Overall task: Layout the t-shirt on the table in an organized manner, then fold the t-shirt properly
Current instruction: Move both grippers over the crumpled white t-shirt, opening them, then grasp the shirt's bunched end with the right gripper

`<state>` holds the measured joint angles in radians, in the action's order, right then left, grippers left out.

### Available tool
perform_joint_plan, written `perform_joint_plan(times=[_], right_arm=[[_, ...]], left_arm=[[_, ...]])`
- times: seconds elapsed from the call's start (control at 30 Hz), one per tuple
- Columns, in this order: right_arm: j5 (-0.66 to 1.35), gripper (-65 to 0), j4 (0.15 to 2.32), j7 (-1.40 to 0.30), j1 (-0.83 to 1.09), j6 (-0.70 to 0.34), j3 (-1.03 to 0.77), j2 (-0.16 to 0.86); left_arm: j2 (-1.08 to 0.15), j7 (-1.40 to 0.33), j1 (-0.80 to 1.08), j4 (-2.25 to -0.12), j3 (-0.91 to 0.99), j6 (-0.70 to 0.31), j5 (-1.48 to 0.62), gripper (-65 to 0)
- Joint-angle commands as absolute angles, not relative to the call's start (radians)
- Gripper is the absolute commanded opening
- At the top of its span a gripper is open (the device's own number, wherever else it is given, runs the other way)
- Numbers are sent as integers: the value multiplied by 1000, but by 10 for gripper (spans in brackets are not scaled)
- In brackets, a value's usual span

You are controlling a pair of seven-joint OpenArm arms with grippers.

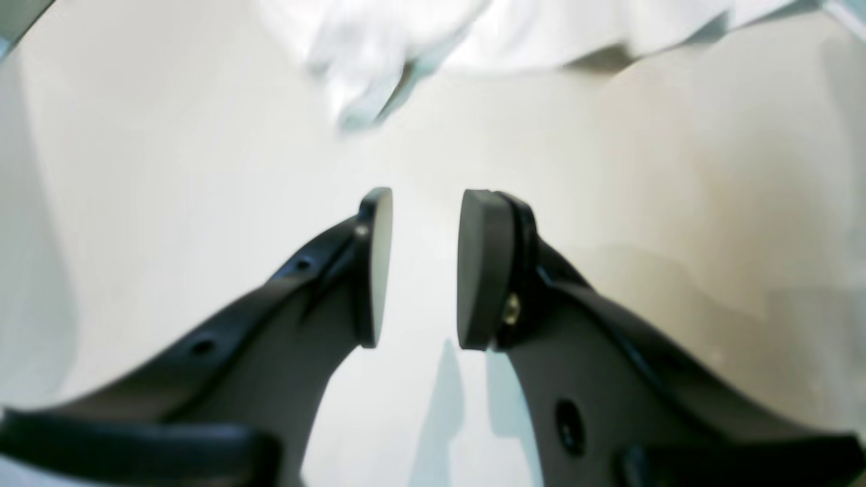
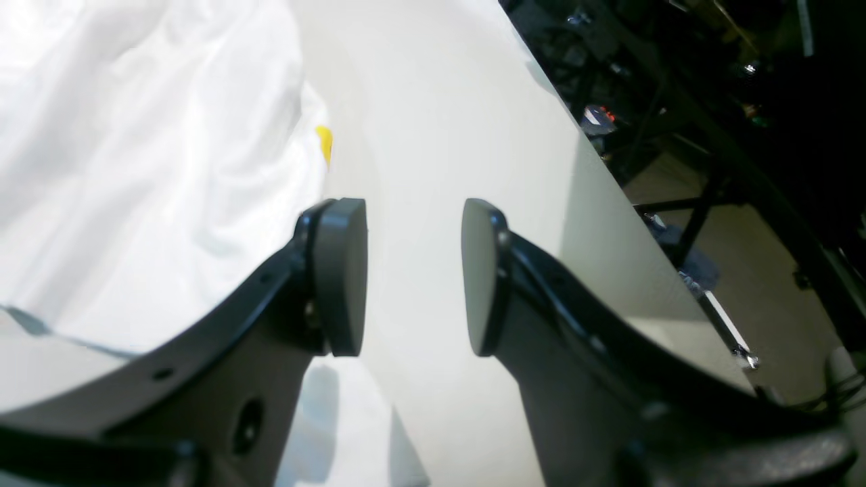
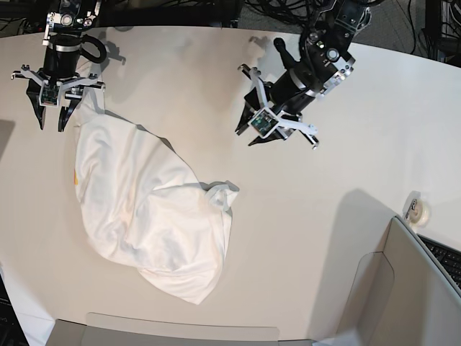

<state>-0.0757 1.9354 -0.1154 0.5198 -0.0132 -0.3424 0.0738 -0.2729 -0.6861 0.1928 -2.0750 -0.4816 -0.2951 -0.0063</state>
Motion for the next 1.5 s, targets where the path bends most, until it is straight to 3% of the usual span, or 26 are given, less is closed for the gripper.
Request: perform_joint_plan(times=[0.0, 0.2, 0.53, 0.67, 0.73, 1.03, 1.47], right_arm=[[-77, -415, 1952, -88, 513, -2, -364, 82], [-76, -415, 1940, -194, 469, -7, -487, 88], [193, -414, 1943, -443, 529, -314, -708, 116], [340, -410, 1946, -446, 604, -363, -722, 133], [390, -375, 1946, -446, 628, -392, -722, 153], [503, -183, 1943, -446, 667, -406, -717, 160], [499, -174, 1788, -447, 604, -407, -595, 162]], left_arm=[[-271, -690, 176, -2094, -509, -294, -8, -495], [-269, -774, 143, -2094, -662, -292, -2, -495], [-271, -779, 151, -2092, -684, -292, -2, -495], [-274, -779, 151, -2091, -684, -292, -2, -495], [-274, -779, 151, -2089, -684, -292, -2, -495], [-275, -779, 153, -2089, -685, -292, -2, -495], [-275, -779, 154, -2087, -682, -291, -1, -495]])
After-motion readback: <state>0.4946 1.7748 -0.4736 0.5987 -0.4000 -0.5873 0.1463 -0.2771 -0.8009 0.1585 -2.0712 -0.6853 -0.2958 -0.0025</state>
